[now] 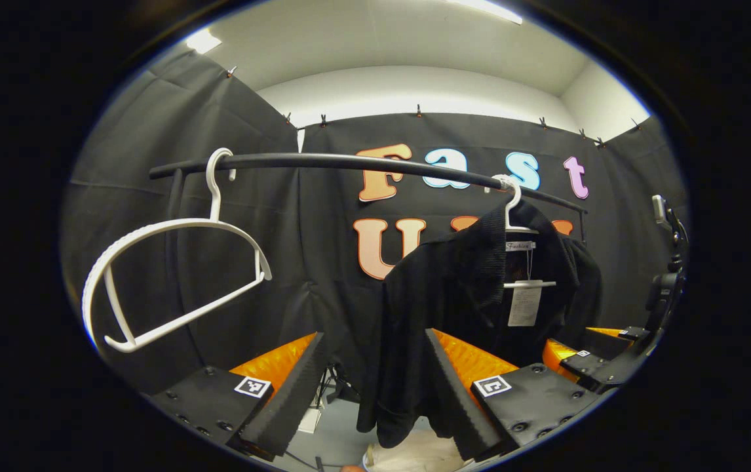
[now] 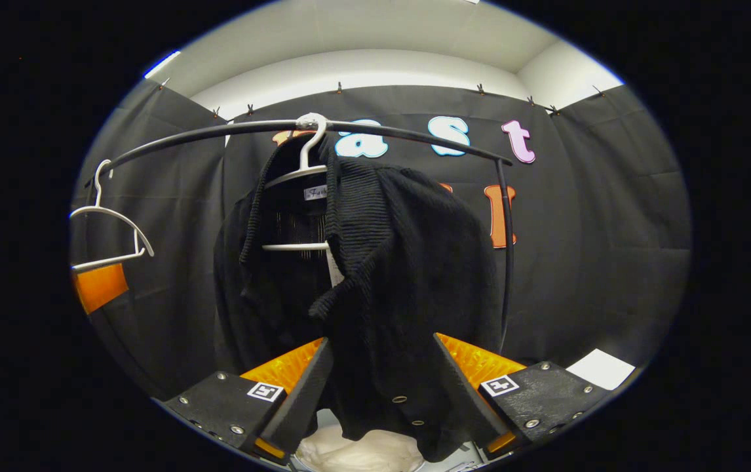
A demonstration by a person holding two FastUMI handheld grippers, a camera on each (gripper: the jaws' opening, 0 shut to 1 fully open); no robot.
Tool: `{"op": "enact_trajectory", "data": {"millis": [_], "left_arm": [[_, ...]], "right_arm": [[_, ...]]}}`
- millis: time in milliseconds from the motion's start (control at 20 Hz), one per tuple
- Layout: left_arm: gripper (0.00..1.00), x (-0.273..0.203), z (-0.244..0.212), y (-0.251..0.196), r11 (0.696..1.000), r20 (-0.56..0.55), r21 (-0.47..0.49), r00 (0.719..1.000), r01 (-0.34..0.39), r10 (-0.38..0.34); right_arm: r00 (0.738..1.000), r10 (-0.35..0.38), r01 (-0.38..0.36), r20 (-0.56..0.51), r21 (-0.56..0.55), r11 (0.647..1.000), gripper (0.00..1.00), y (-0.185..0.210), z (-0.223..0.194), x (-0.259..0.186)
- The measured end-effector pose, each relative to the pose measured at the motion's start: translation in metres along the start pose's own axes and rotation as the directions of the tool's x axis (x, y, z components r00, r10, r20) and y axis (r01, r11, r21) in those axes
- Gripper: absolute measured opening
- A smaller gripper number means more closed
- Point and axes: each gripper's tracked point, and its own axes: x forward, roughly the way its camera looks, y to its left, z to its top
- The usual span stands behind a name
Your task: Grasp the clothes on the hanger with both hands and then place them into the laundry hamper below.
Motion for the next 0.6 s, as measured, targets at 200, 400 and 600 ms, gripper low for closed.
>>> {"op": "enact_trajectory", "data": {"millis": [200,400,600], "left_arm": [[0.96,-0.001,-0.003,-0.001,1.000,-0.010,0.006,1.000,0.012,-0.011],[0.96,-0.001,-0.002,-0.001,1.000,-0.018,0.005,1.000,0.024,-0.023],[0.93,-0.002,-0.004,-0.001,1.000,-0.026,0.009,0.999,0.020,-0.019]], "right_arm": [[0.997,-0.082,0.082,0.016,-0.023,0.996,1.00,-0.005,-0.004,0.025],[0.996,-0.084,0.085,-0.007,0.014,0.996,0.94,0.000,-0.015,0.047],[0.998,-0.060,0.060,-0.013,0.009,0.998,0.94,0.003,-0.024,0.046]]}}
